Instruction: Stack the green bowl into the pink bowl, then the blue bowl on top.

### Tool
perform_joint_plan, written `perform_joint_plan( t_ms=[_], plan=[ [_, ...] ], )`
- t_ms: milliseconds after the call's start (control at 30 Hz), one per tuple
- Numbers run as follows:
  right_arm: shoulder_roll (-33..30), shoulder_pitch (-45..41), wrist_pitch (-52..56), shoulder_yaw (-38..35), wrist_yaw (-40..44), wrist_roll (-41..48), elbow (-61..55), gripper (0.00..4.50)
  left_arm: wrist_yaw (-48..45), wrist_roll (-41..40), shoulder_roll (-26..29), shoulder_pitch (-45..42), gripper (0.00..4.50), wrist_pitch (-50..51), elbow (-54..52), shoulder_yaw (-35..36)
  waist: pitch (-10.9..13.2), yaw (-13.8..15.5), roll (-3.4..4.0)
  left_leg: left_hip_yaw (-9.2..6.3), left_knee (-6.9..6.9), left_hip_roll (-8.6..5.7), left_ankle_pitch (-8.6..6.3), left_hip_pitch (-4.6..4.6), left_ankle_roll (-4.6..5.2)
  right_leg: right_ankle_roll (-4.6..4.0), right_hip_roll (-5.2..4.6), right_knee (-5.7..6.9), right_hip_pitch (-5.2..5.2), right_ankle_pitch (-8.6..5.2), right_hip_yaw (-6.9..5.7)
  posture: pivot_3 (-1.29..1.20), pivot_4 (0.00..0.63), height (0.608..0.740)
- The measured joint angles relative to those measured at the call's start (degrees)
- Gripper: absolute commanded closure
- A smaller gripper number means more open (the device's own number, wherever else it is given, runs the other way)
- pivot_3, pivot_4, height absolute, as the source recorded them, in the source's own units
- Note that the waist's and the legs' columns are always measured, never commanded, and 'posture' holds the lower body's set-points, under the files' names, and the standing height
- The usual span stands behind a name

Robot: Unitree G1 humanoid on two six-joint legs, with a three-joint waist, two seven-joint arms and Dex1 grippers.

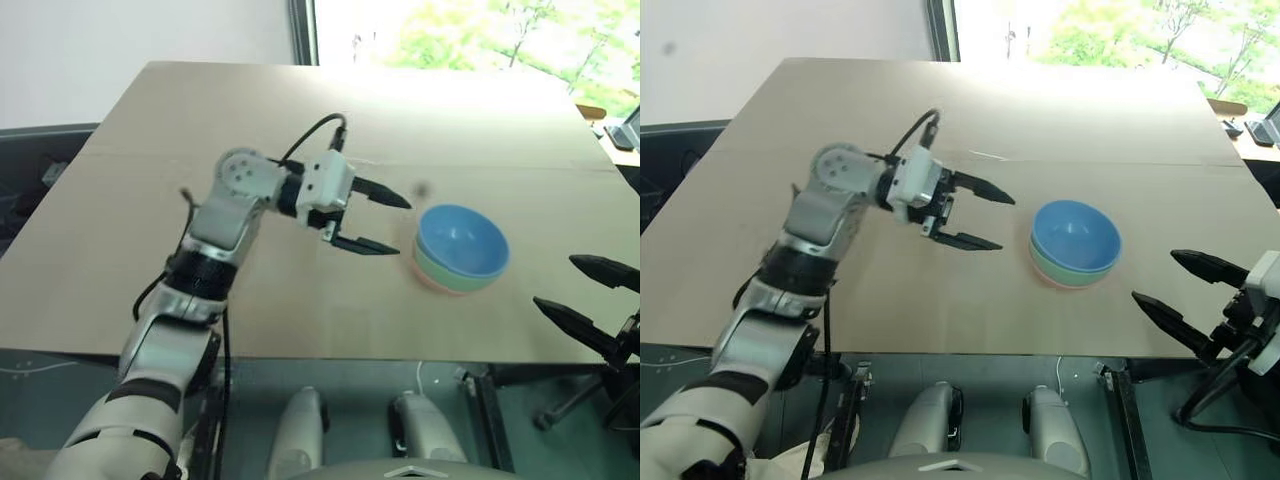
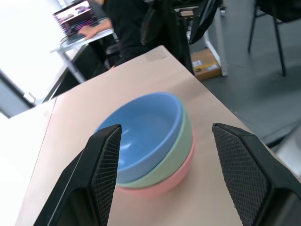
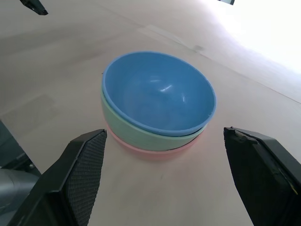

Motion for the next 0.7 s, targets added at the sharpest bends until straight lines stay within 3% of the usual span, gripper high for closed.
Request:
perform_joint_plan(
  t_ms=[300,467,700],
  plan=[
    [-1.0,1.6,0.2,-1.0,3.0,-0.5,1.9,0.32,14.9,-0.2,3.0,15.8,1.24,10.3,-10.0,8.0,0.0,-0.1,0.01,0.0,-0.02,0.01,0.0,0.15,0.0,0.0,0.0,-0.01,0.13,0.0,-0.01,0.0,0.15,0.74],
    [-1.6,1.2,0.1,-1.5,4.6,-1.1,3.8,0.32,18.9,-3.6,6.2,23.6,1.24,16.5,-13.8,14.0,0.0,-0.4,0.02,0.01,-0.05,0.04,0.0,0.19,0.0,-0.01,0.0,0.0,0.13,-0.01,-0.01,0.0,0.15,0.74],
    [-2.9,0.8,-2.1,-1.0,8.8,-4.1,9.8,0.32,17.6,-8.5,8.8,38.0,1.24,14.7,-17.7,25.2,-0.1,-0.4,0.04,0.15,-0.15,0.04,-0.01,0.32,0.0,-0.03,-0.03,-0.07,0.18,-0.02,0.08,0.0,0.15,0.74]
  ],
)
